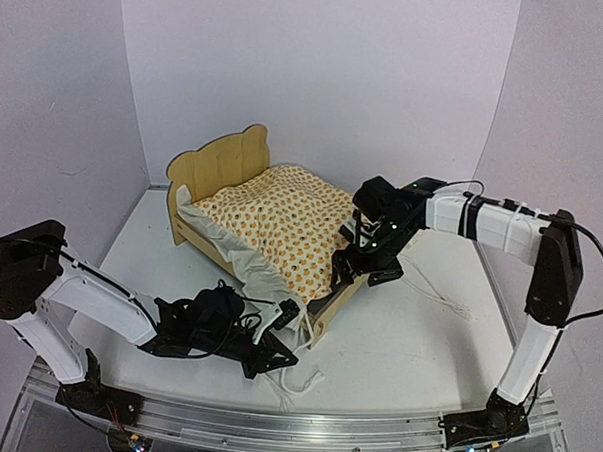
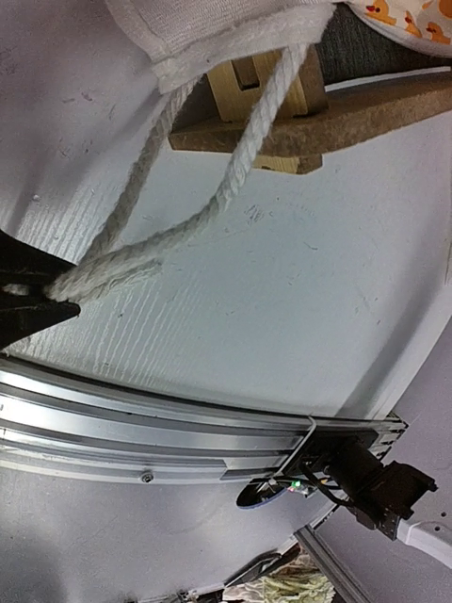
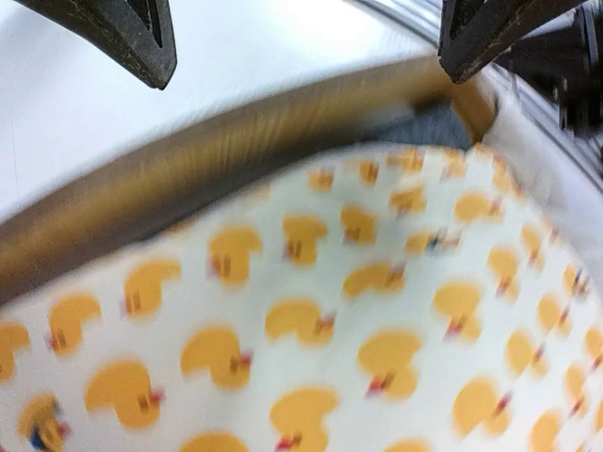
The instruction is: Set up the pet bed
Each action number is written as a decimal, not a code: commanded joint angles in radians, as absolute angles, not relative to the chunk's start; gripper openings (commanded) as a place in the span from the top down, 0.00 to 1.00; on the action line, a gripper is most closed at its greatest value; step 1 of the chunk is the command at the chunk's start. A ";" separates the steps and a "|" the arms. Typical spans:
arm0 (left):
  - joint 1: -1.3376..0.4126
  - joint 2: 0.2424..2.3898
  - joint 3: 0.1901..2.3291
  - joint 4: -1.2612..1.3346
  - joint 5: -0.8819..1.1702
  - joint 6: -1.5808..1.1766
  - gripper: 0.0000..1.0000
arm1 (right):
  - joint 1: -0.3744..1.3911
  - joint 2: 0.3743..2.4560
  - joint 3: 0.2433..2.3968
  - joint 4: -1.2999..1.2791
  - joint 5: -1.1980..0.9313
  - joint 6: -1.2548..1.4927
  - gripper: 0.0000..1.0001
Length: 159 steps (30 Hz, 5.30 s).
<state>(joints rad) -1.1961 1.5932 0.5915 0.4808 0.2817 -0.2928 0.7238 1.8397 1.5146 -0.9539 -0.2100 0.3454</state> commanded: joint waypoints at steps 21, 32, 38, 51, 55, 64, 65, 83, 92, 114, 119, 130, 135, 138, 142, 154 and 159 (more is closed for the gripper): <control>-1.121 1.489 0.497 0.555 0.238 -0.412 1.00 | 1.085 1.581 0.909 -0.545 -0.128 0.303 0.02; -1.098 1.492 0.526 0.609 0.368 -0.563 1.00 | 1.108 1.595 0.803 -0.250 -0.176 0.312 0.16; -1.097 1.446 0.525 0.607 0.365 -0.540 1.00 | 1.185 1.616 0.825 -0.101 -0.049 0.234 0.13; -1.097 1.374 0.491 0.607 0.351 -0.556 1.00 | 1.286 1.691 0.796 0.219 0.018 0.281 0.15; -1.097 1.364 0.488 0.606 0.346 -0.556 1.00 | 1.302 1.729 0.797 0.300 0.013 0.308 0.21; -1.095 1.327 0.472 0.598 0.311 -0.547 1.00 | 1.305 1.757 0.785 0.355 0.007 0.351 0.58; -1.095 1.322 0.472 0.595 0.306 -0.543 1.00 | 1.305 1.752 0.780 0.353 0.012 0.359 0.67; -1.068 1.283 0.470 0.526 0.315 -0.495 0.97 | 1.305 1.533 0.690 0.184 -0.043 0.388 0.87; -1.062 1.289 0.496 0.527 0.379 -0.532 1.00 | 1.305 1.687 0.790 0.357 -0.023 0.249 0.42; -1.021 1.205 0.495 0.373 0.190 -0.572 0.35 | 1.277 1.632 0.742 0.366 -0.079 0.504 1.00; -1.017 1.112 0.560 0.074 0.166 -0.648 0.05 | 1.258 1.579 0.747 0.329 -0.215 0.604 1.00; -1.017 1.053 0.507 0.205 0.480 -0.893 0.38 | 1.252 1.565 0.816 0.326 -0.246 0.539 1.00; -1.017 1.139 0.527 0.310 0.586 -0.939 0.43 | 1.252 1.605 0.878 0.298 -0.330 0.460 1.00; -1.017 1.211 0.534 0.310 0.625 -0.962 0.46 | 1.252 1.616 0.888 0.296 -0.344 0.437 1.00; -1.018 1.253 0.528 0.315 0.644 -0.988 0.47 | 1.252 1.622 0.890 0.280 -0.320 0.405 1.00; -1.017 1.291 0.539 0.319 0.638 -0.957 0.87 | 1.253 1.645 0.932 0.213 -0.291 0.344 1.00; -1.016 1.252 0.532 0.319 0.590 -0.924 1.00 | 1.259 1.635 0.929 0.186 -0.281 0.338 1.00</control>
